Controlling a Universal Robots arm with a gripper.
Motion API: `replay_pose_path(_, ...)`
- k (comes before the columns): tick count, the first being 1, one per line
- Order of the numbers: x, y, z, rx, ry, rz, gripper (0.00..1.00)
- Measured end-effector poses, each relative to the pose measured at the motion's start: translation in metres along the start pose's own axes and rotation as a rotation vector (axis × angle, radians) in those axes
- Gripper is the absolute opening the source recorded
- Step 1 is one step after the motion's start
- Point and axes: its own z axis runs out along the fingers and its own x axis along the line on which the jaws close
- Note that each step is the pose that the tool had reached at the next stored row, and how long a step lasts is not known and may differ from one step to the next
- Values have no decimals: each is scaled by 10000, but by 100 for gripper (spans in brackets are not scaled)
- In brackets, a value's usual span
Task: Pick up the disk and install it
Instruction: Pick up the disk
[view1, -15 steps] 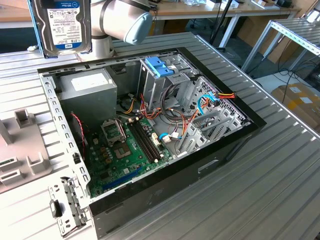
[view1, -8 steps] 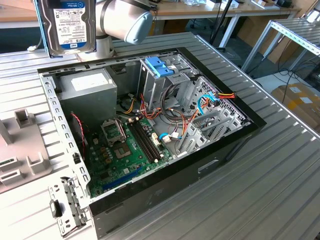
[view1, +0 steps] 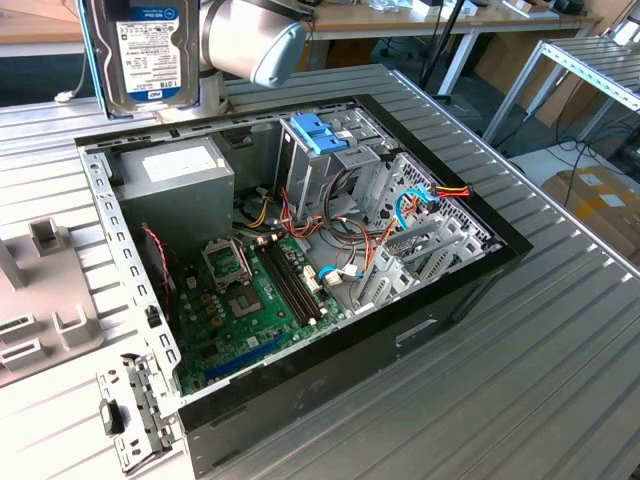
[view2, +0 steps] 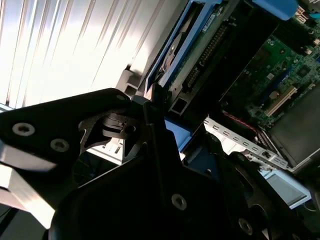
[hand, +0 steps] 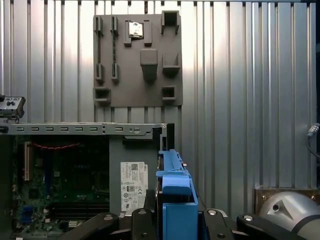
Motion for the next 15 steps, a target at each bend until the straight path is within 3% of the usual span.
replay_pose_path(15, 139, -122, 5, 0, 0, -1, 37)
